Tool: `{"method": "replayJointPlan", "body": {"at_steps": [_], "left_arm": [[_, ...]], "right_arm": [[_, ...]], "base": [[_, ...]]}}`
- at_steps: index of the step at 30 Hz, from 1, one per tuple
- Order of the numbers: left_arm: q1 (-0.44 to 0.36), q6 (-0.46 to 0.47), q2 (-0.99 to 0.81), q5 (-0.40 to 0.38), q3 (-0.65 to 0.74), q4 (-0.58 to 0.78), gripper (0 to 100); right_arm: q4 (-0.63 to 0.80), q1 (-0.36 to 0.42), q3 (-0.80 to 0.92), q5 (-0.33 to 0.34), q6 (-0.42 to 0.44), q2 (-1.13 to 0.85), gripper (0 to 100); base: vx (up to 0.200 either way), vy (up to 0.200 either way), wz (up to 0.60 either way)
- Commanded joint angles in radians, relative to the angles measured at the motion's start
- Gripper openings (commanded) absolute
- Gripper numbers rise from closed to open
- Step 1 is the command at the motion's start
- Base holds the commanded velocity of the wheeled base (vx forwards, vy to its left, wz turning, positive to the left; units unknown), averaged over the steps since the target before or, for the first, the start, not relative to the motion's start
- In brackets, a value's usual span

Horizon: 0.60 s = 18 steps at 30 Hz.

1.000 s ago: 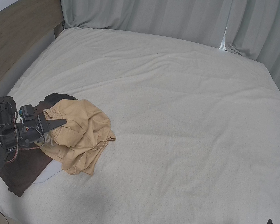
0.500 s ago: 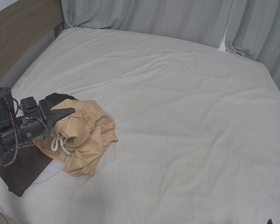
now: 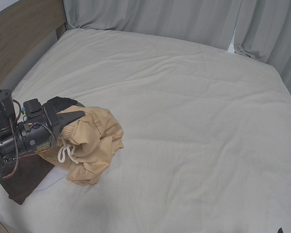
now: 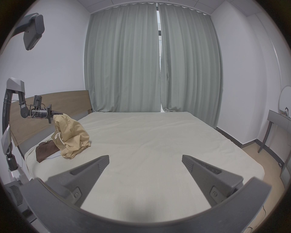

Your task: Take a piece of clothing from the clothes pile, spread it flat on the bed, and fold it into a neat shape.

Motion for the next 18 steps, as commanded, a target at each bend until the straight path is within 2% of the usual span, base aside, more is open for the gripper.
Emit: {"method": "replayJointPlan", "body": {"at_steps": [1, 3, 5, 9, 18], "left_arm": [[-0.051, -0.016, -0.009, 0.017, 0.006, 0.001, 0], [-0.071, -0.022, -0.013, 0.031, 0.006, 0.003, 0], [-0.131, -0.039, -0.015, 0.08, -0.004, 0.003, 0], [-0.2, -0.057, -0.01, 0.132, -0.02, 0.003, 0], [-0.31, -0.079, -0.012, 0.155, -0.027, -0.002, 0]], "right_arm": [[0.0, 0.0, 0.016, 0.001, 0.0, -0.016, 100], [0.0, 0.0, 0.016, 0.001, 0.001, -0.016, 100], [0.0, 0.0, 0.018, 0.001, 0.001, -0.016, 100], [0.0, 0.0, 0.016, 0.001, 0.001, -0.016, 100], [0.0, 0.0, 0.016, 0.001, 0.001, -0.016, 100]], "base": [[0.0, 0.0, 0.0], [0.0, 0.0, 0.0], [0.0, 0.0, 0.0], [0.0, 0.0, 0.0], [0.0, 0.0, 0.0]]}}
